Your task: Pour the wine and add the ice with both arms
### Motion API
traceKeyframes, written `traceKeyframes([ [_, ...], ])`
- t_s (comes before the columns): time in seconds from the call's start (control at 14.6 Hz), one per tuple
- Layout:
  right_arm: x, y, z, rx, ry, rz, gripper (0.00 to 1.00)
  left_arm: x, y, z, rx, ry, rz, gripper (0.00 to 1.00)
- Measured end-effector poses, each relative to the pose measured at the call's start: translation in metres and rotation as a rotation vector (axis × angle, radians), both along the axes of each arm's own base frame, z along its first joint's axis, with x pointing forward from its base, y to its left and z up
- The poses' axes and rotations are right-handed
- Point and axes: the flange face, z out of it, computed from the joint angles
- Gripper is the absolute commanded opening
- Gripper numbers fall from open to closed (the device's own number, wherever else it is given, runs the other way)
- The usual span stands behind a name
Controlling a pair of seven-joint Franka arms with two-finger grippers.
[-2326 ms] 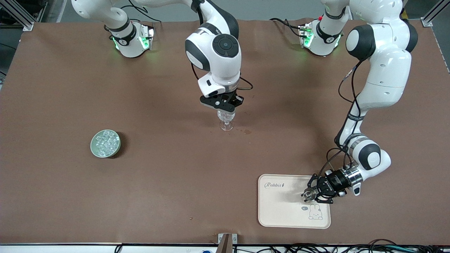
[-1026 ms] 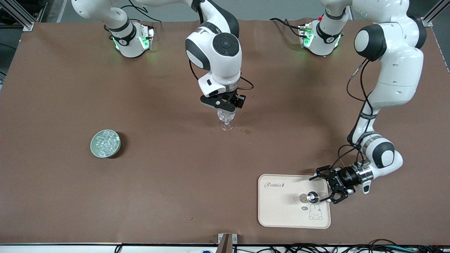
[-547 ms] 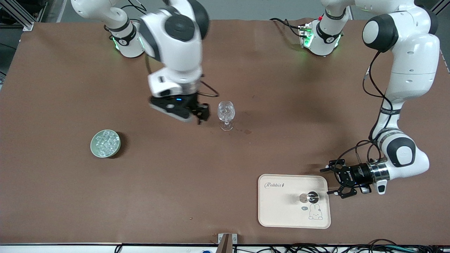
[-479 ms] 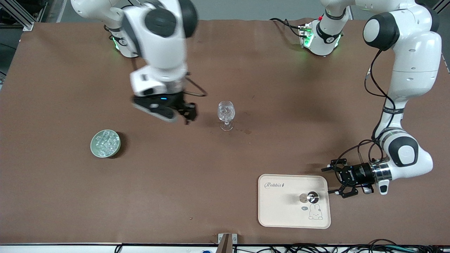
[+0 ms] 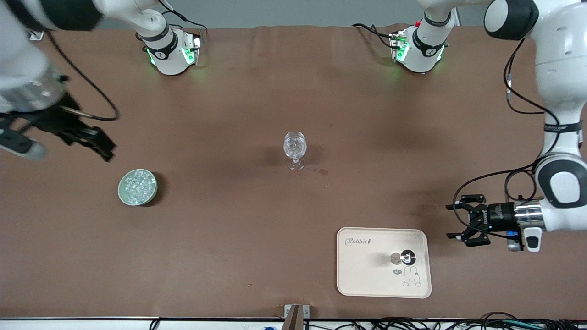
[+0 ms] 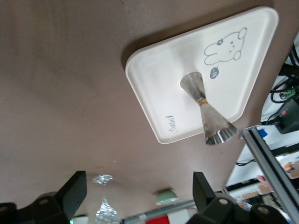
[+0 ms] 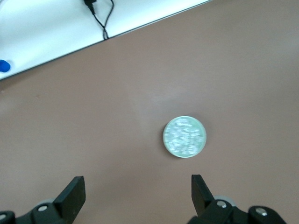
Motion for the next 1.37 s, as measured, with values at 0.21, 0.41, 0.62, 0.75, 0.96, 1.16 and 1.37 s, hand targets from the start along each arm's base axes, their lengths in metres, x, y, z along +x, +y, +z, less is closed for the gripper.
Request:
traceKeyframes([
  [0.21,-0.019,-0.072,0.023,0.009,0.049,0.067,1.00,-0.008,-0.013,0.072,0.130,-0.074,-0.106,1.00],
  [0.41,-0.040,-0.129,0.038,0.017,0.090,0.142,1.00,-0.027,-0.034,0.138,0.248,-0.141,-0.247,1.00],
  [0.62,-0.041,-0.149,0.021,0.045,0.124,0.170,1.00,-0.041,-0.042,0.169,0.337,-0.218,-0.400,1.00],
  [0.75,-0.036,-0.148,0.013,0.057,0.106,0.175,1.00,-0.044,-0.045,0.175,0.391,-0.266,-0.503,0.97],
  [0.96,-0.034,-0.147,0.012,0.062,0.095,0.178,1.00,-0.055,-0.052,0.196,0.510,-0.334,-0.738,0.98],
  [1.16,-0.034,-0.146,0.012,0.063,0.095,0.183,1.00,-0.067,-0.063,0.225,0.565,-0.395,-0.856,0.99],
  [1.37,-0.034,-0.145,0.012,0.063,0.096,0.190,1.00,-0.079,-0.073,0.244,0.604,-0.435,-0.943,0.99],
])
